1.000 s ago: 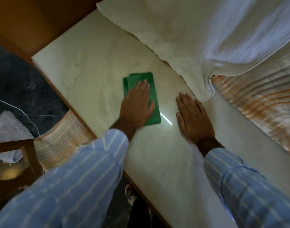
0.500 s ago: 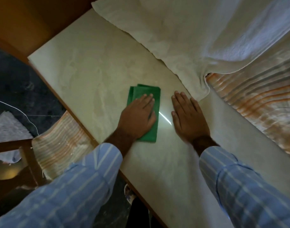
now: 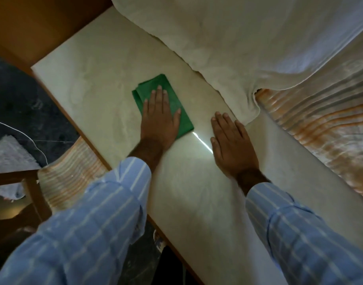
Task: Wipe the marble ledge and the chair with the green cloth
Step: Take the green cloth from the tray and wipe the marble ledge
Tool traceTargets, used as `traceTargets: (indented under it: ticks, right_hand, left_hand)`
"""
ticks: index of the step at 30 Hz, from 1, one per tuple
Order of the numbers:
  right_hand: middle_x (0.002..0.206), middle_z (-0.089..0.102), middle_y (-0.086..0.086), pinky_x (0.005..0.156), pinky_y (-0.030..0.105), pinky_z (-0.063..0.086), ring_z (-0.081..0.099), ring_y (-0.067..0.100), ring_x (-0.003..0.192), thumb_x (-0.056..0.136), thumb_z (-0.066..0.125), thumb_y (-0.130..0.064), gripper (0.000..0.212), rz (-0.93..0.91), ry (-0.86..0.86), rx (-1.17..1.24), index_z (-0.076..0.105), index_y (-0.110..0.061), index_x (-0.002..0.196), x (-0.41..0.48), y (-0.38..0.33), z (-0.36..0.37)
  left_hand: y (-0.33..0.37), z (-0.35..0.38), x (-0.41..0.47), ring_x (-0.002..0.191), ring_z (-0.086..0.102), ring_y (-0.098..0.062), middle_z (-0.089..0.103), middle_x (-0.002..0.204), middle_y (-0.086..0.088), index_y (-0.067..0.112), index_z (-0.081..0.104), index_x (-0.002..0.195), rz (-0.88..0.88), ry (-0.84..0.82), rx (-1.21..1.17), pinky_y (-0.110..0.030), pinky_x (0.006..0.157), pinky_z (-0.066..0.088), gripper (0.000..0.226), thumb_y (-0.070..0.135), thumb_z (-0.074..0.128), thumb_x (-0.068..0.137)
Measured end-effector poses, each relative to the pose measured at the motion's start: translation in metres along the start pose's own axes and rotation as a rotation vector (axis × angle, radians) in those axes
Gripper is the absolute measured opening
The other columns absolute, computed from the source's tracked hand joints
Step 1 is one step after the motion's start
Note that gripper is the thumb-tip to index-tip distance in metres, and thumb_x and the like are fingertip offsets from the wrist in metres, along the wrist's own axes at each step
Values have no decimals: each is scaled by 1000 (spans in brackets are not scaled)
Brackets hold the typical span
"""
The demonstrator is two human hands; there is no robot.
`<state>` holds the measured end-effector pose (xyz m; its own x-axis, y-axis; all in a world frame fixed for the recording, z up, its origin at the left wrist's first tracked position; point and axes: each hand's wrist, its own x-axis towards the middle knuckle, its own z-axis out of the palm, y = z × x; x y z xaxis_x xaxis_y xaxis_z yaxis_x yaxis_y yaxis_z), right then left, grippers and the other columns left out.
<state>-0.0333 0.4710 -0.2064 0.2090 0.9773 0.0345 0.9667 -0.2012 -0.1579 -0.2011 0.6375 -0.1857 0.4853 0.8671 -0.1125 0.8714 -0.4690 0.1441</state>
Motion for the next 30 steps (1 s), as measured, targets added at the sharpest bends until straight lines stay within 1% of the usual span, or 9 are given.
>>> traceTargets:
  ticks: [6, 11, 15, 18, 20, 22, 25, 28, 30]
  right_hand:
    - [174, 30, 7, 132, 48, 21, 27, 25, 163, 109, 24, -39, 61, -11, -72, 36, 32, -18, 166, 0, 0, -7]
    - [169, 41, 5, 129, 48, 23, 31, 29, 160, 108, 42, -50, 52, 41, -133, 241, 54, -27, 153, 1, -25, -17]
    - [137, 65, 9, 105, 45, 47, 58, 32, 128, 94, 65, -61, 57, 69, -132, 312, 71, -16, 128, -8, -62, -18]
    - [109, 62, 4, 91, 39, 44, 55, 27, 108, 86, 74, -58, 47, 232, -117, 346, 74, -15, 103, -8, -82, -14]
    - [99, 54, -1, 87, 35, 40, 49, 23, 103, 84, 74, -57, 41, 342, -125, 386, 72, -16, 89, -5, -93, -14]
    - [92, 55, 0, 82, 32, 38, 54, 27, 97, 82, 80, -47, 32, 430, -110, 489, 71, -16, 82, -3, -101, -15]
    - [81, 68, 6, 76, 43, 52, 67, 36, 85, 84, 83, -35, 23, 574, -47, 753, 70, -17, 80, 4, -119, -19]
    - [88, 70, 5, 85, 52, 58, 70, 37, 93, 88, 78, -33, 16, 754, 24, 1184, 67, -22, 85, 19, -151, -28]
    - [92, 70, 1, 80, 45, 58, 69, 25, 92, 91, 74, -33, 14, 758, 56, 1338, 63, -26, 89, 30, -181, -31]
  left_hand:
    - [7, 1, -79, 154, 9, -28, 11, 167, -14, 4, 15, 157, 69, -80, 32, -47, 123, 14, 73, 51, 20, 102]
    - [-10, -26, -46, 142, 35, -33, 36, 156, -16, 6, 46, 143, 49, -29, -59, -43, 115, 32, 52, 35, 45, 100]
    - [-33, -40, -13, 142, 30, -37, 33, 155, -20, 3, 33, 150, -100, -98, -126, -45, 115, 32, 68, 37, 57, 96]
    - [-46, -43, 0, 122, 49, -37, 56, 131, -18, 8, 53, 130, -116, -154, -148, -45, 98, 46, 58, 47, 65, 89]
    - [-53, -46, 2, 112, 58, -35, 64, 120, -16, 9, 61, 119, -121, -195, -253, -40, 91, 50, 51, 46, 70, 84]
    - [-60, -48, 1, 106, 63, -32, 70, 113, -14, 9, 67, 111, -137, -216, -369, -32, 85, 48, 45, 41, 75, 80]
    - [-87, -53, -12, 92, 65, -27, 71, 94, -8, 12, 69, 95, -237, -153, -621, -25, 70, 42, 31, 35, 76, 76]
    - [-129, -62, -34, 83, 67, -26, 69, 88, -6, 9, 64, 93, -356, -105, -980, -31, 65, 49, 32, 34, 78, 78]
    - [-162, -67, -55, 84, 70, -30, 72, 93, -15, 9, 60, 92, -385, -76, -1211, -40, 70, 57, 28, 29, 77, 82]
